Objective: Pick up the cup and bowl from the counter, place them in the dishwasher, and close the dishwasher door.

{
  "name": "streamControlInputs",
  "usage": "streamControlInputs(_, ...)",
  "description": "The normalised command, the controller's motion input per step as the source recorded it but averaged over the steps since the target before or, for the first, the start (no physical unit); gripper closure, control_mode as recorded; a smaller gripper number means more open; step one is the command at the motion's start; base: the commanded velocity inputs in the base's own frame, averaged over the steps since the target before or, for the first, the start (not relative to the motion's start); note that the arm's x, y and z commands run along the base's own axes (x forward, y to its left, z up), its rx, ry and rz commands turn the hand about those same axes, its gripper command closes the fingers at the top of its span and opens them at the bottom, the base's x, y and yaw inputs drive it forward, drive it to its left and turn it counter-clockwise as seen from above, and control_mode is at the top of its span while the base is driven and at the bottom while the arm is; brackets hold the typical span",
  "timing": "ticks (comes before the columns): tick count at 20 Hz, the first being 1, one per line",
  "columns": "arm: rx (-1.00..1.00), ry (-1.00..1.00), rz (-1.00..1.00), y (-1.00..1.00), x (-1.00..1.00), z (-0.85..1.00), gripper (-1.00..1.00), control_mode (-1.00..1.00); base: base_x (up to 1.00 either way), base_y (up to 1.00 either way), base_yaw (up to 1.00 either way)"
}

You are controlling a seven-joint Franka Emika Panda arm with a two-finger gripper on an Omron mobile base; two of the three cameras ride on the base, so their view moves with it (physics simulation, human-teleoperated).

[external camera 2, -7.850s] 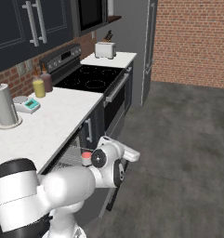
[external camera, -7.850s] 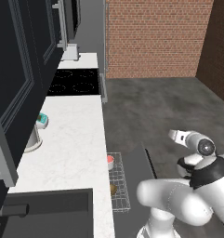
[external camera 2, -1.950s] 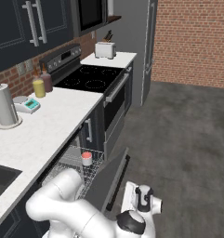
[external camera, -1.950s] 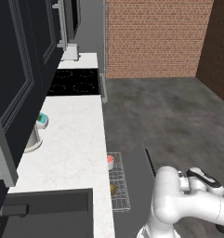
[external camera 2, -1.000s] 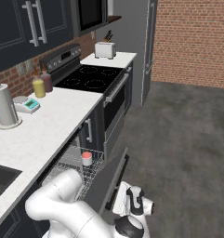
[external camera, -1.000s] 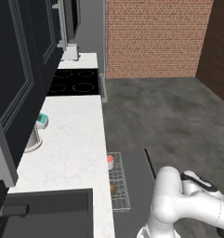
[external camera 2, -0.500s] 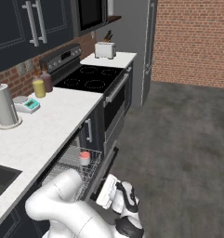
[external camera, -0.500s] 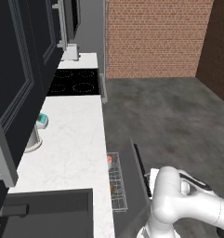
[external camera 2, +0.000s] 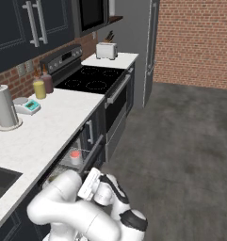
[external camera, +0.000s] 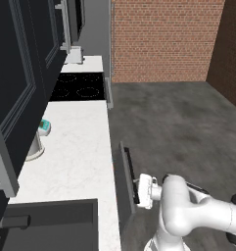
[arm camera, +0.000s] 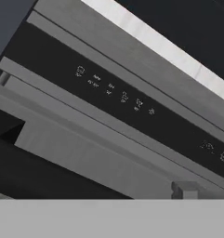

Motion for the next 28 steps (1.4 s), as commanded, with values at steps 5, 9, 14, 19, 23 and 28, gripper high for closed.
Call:
streamControlInputs(5, 0.49, -0.01, 0.27, 0.46, 0.15, -0.81, -1.0, -1.0, 0.0, 0.0, 0.0)
streamControlInputs(9, 0.46, 0.0, 0.16, 0.41, 0.24, -0.87, -1.0, -1.0, 0.0, 0.0, 0.0)
streamControlInputs(14, 0.41, -0.05, 0.04, 0.69, 0.15, -1.0, -1.0, -1.0, 0.0, 0.0, 0.0)
streamControlInputs(19, 0.39, -0.08, 0.0, 1.0, 0.27, -1.0, -1.0, -1.0, 0.0, 0.0, 0.0)
streamControlInputs(23, 0.39, -0.06, 0.0, 0.97, 0.33, -1.0, -1.0, -1.0, 0.0, 0.0, 0.0)
streamControlInputs(28, 0.43, -0.02, 0.02, 0.78, 0.19, -1.0, -1.0, -1.0, 0.0, 0.0, 0.0)
